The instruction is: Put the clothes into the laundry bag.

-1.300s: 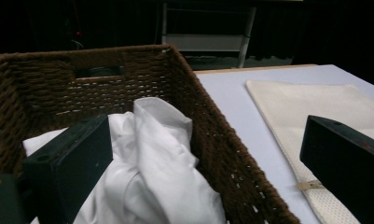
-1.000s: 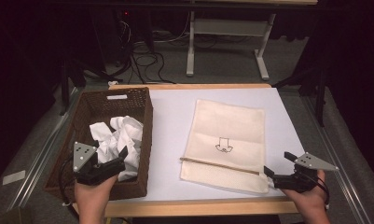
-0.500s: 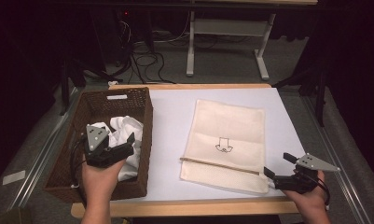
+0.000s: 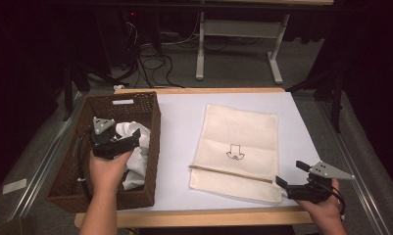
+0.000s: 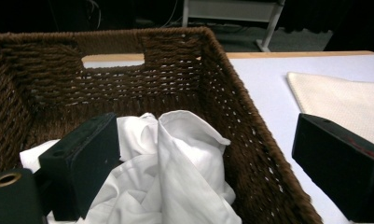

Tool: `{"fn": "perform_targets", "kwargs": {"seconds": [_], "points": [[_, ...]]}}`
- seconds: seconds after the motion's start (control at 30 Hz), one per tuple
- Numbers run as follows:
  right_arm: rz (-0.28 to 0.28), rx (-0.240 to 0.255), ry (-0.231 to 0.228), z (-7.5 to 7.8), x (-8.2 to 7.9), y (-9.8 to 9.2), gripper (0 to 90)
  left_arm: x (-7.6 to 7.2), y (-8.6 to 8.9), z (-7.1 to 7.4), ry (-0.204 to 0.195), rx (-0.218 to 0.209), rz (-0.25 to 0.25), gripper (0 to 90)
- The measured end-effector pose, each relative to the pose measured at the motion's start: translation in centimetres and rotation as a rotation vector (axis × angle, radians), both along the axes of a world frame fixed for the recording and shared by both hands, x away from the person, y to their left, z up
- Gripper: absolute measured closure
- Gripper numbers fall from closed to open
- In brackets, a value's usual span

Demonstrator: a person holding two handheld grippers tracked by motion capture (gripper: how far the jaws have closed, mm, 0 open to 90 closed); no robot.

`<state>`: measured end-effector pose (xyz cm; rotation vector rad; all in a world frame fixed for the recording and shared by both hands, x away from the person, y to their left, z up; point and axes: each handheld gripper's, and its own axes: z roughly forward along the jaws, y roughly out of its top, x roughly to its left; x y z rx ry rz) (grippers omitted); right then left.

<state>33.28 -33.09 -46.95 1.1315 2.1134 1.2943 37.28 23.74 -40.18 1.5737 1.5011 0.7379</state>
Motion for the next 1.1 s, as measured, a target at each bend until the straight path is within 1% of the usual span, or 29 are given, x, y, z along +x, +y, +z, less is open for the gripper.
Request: {"fn": "perform_targets", "kwargs": {"seconds": [0.07,0.13,0.17,0.2,0.23,0.3,0.37,0.47,0.53,0.6,0.63,0.7,0.8,0.83,0.87,0.9,0.93,0.97,1.0,1.07,1.1], "points": [[0.004,-0.002,0.002,0.0,0.0,0.0,0.5,0.7,0.2,-0.2,0.035,0.015,-0.001,8.3],[0.003,-0.001,0.013,-0.1,0.0,0.1,0.5,1.3,0.5,-0.5,0.083,0.007,-0.009,6.8],[0.003,-0.005,0.012,-0.2,0.1,0.1,0.5,1.6,0.6,-0.7,0.113,0.002,-0.013,6.0],[0.003,-0.006,0.014,-0.2,0.1,0.1,0.5,1.6,0.6,-0.7,0.113,0.002,-0.013,5.8],[0.005,-0.008,0.015,-0.2,0.1,0.1,0.5,2.1,0.9,-1.2,0.173,0.004,-0.018,5.1],[0.005,-0.010,0.014,-0.2,0.1,0.1,0.6,2.6,1.3,-1.7,0.243,-0.005,-0.021,4.7],[0.000,-0.012,0.015,-0.2,0.1,0.1,0.5,3.1,1.6,-2.4,0.309,-0.001,-0.022,3.8],[0.001,-0.012,0.014,-0.2,0.2,0.0,0.5,3.8,2.0,-3.4,0.426,-0.005,-0.032,1.4],[0.003,-0.013,0.016,-0.3,0.2,0.0,0.6,4.2,2.2,-4.1,0.488,-0.004,-0.032,0.7],[0.002,-0.011,0.018,-0.3,0.2,0.0,0.6,4.4,2.4,-4.8,0.523,0.006,-0.012,0.7],[0.002,-0.012,0.018,-0.3,0.2,0.0,0.7,4.6,2.4,-5.1,0.548,0.005,-0.004,0.7],[-0.004,-0.013,0.024,-0.3,0.2,0.0,0.7,4.8,2.5,-5.9,0.589,-0.005,-0.001,0.6],[-0.006,-0.009,0.025,-0.4,0.3,-0.1,0.7,5.0,2.6,-7.0,0.647,-0.006,0.000,0.5],[-0.008,-0.008,0.027,-0.4,0.3,-0.2,0.7,5.0,2.7,-7.3,0.662,-0.008,0.004,0.5],[-0.005,-0.008,0.025,-0.4,0.3,-0.2,0.8,5.1,2.8,-7.6,0.675,-0.022,0.002,0.6],[-0.005,-0.008,0.025,-0.4,0.3,-0.2,0.8,5.1,2.8,-7.6,0.675,-0.022,0.002,0.6],[-0.006,-0.008,0.028,-0.4,0.3,-0.2,0.8,5.1,2.8,-8.0,0.711,-0.032,-0.001,0.6],[-0.005,-0.013,0.027,-0.5,0.4,-0.2,1.0,5.2,2.7,-8.3,0.728,-0.037,-0.006,0.7],[-0.010,-0.011,0.034,-0.5,0.4,-0.2,1.2,5.2,2.5,-8.5,0.745,-0.023,-0.014,0.8],[-0.007,-0.015,0.033,-0.6,0.4,-0.2,1.3,5.3,2.2,-8.8,0.767,0.004,-0.031,1.2],[-0.006,-0.015,0.032,-0.6,0.4,-0.2,1.3,5.3,2.0,-9.0,0.763,0.007,-0.024,1.3]]}}
